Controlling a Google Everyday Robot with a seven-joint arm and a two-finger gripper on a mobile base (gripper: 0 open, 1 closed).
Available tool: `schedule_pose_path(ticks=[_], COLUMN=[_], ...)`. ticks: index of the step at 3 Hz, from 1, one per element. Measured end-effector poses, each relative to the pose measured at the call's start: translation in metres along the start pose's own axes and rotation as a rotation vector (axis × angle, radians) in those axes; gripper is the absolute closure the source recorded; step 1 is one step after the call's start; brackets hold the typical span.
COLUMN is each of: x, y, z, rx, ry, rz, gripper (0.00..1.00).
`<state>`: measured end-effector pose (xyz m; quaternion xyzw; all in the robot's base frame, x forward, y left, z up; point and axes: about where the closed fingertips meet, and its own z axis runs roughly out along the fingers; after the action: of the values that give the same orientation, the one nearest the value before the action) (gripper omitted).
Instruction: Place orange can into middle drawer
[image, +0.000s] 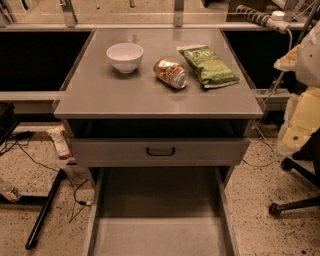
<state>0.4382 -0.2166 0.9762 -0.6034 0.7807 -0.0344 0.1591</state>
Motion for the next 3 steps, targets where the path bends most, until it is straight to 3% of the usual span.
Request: schedule_pose_path(ticks=[1,3], x=[-0.002,-0.059], y=[-0.002,-0.042], z=[-0.001,0.009], rx=[0.008,0.086], ry=[-0.006,-0.143], rz=[-0.003,-0.070], gripper=[0.00,0.00])
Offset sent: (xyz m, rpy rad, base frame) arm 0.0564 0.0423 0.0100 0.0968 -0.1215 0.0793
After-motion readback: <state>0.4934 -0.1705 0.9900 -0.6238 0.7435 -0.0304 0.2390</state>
